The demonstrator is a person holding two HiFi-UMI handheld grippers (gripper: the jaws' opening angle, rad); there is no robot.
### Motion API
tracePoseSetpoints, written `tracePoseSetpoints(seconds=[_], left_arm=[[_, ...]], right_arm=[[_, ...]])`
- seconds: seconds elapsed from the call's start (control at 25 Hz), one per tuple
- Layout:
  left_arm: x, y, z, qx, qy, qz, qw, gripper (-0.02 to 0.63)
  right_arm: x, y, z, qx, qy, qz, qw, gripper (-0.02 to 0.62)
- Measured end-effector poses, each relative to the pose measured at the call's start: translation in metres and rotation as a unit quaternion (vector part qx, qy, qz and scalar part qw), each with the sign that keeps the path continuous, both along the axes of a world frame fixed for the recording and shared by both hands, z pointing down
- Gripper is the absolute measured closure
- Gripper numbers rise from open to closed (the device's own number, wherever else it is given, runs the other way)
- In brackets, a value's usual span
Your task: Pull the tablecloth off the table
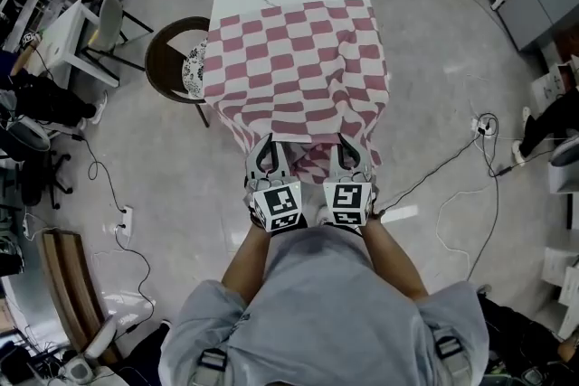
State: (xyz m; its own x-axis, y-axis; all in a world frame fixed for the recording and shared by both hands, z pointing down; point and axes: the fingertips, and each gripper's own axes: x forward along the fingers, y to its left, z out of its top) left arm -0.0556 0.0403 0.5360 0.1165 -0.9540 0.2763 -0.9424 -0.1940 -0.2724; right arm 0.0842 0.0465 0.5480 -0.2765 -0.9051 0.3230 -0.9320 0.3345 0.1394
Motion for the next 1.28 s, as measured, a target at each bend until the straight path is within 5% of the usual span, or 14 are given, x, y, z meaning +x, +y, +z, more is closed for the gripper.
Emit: tracePoseSetpoints(seconds=[0.56, 1.28], left_arm=[[0.014, 0.04, -0.105, 0.072, 0.063, -0.012, 0.9954, 0.6], [-0.015, 0.148, -0.173, 0.106, 0.154, 0.052, 0.9809, 0.6]], right_arm=[[0.012, 0.037, -0.1, 0.067, -0.074, -0.016, 0.995, 0.588], [-0.021, 0.158, -0.157, 0.107, -0.111, -0.008, 0.988, 0.588]])
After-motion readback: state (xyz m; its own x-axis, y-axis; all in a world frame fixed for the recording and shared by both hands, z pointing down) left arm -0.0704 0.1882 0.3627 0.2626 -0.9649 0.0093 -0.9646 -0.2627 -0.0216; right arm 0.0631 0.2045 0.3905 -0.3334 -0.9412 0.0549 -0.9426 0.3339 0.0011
